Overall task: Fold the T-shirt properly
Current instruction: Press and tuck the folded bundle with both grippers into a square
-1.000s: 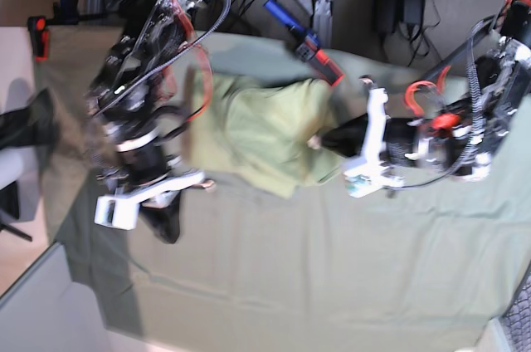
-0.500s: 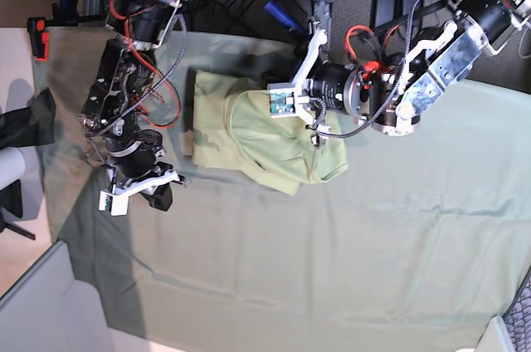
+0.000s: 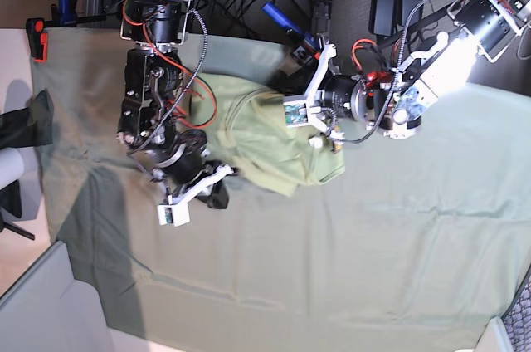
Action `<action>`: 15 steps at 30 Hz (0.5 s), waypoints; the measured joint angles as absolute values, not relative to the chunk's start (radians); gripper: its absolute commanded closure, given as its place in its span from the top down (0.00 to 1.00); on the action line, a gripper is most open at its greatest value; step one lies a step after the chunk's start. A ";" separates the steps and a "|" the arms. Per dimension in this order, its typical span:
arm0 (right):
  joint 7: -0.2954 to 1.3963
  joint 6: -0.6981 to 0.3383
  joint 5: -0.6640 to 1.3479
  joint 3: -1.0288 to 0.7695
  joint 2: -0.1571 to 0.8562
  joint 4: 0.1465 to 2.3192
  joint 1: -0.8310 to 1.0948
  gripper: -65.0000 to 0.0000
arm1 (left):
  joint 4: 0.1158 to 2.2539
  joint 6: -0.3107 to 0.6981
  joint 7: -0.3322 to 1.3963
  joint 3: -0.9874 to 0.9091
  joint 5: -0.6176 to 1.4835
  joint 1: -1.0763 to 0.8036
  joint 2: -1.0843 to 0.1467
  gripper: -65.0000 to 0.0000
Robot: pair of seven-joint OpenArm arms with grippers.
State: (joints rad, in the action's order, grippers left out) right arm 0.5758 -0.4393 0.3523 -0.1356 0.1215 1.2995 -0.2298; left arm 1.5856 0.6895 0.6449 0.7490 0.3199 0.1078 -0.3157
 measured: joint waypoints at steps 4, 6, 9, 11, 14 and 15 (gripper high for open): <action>0.613 -0.439 0.353 -0.135 0.128 1.301 -0.216 0.00 | 1.515 0.708 0.546 0.749 0.276 0.124 -0.313 0.00; 0.614 -0.439 0.355 -0.135 0.133 1.301 -0.193 0.00 | 1.478 0.718 0.521 0.747 0.281 0.142 -0.312 0.00; 0.613 -0.439 0.395 -0.135 0.147 1.318 -0.152 0.00 | 1.444 0.725 0.517 0.719 0.281 0.170 -0.305 0.00; 0.614 -0.439 0.410 -0.135 0.161 1.347 -0.126 0.00 | 1.433 0.723 0.527 0.680 0.261 0.191 -0.305 0.00; 0.618 -0.440 0.414 -0.136 0.172 1.405 -0.078 0.00 | 1.427 0.707 0.546 0.623 0.237 0.216 -0.312 0.00; 0.619 -0.439 0.414 -0.136 0.172 1.424 -0.062 0.00 | 1.425 0.707 0.545 0.614 0.236 0.223 -0.317 0.00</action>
